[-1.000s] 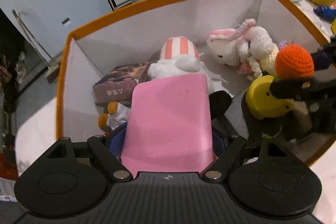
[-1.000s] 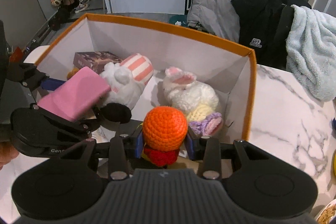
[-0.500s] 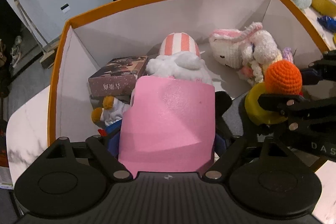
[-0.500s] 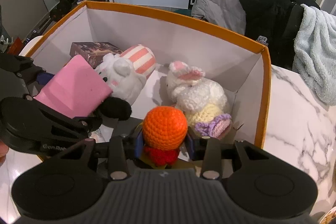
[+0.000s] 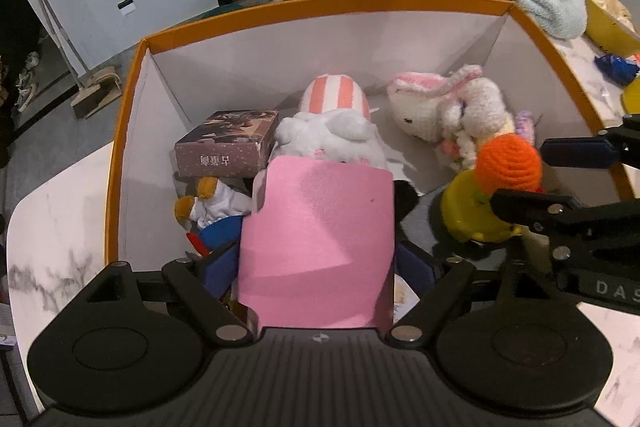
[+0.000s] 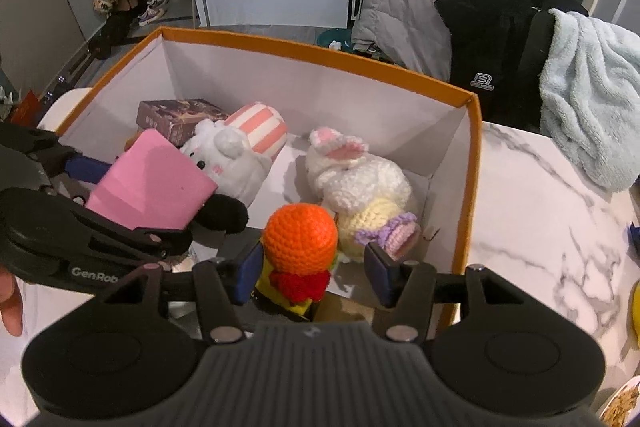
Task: Organize objects
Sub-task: 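Lower the wallet into the box with left tool while right tool lowers the ball inside, then open both tools to release the wallet and ball, then hold above the box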
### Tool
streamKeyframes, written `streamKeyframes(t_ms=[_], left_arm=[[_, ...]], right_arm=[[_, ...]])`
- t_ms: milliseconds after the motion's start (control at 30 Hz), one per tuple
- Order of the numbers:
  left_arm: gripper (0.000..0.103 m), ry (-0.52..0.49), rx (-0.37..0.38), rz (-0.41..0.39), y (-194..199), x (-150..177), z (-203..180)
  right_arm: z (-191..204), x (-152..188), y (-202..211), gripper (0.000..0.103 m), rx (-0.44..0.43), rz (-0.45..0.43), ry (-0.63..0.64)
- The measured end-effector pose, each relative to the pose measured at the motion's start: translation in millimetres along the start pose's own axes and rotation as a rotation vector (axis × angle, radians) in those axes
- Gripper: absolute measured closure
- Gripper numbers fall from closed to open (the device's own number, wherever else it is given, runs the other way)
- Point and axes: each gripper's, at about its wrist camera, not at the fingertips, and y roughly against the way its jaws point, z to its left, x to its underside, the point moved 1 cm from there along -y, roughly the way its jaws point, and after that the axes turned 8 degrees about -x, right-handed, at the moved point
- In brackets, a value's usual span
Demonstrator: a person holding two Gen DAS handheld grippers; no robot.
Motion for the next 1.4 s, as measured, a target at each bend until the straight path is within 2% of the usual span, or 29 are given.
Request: streamKeyframes(t_ms=[567,700,867,1067,1200,1400], left_arm=[[0.003,0.084,0.022,-0.091,55,3,-5],[0.003,0.138,0.046,-0.109,71,6,-5],[0.002,0.165,0.013,-0.113,86,10,-10],[0.0,0.204,-0.032,-0.106,98,13,-10],[0.0,0.246,-0.019,-0.102,100,15,-2],[0.0,0.245,-0.03,-0.124,105,18,2]], right_arm=[[-5,10,40,0.044,-0.008,-0.055,-0.043],[-7,14,55,0.041,-0.022,-0.077,-0.088],[-5,21,71,0.036,0.005,-0.072,-0.136],[-4,24,85,0.035,0.019,-0.078,-0.161],[-1,20,93,0.028,0.04,-0.087,-0.147],[5,16,99,0.025,0.067,-0.09,-0.127]])
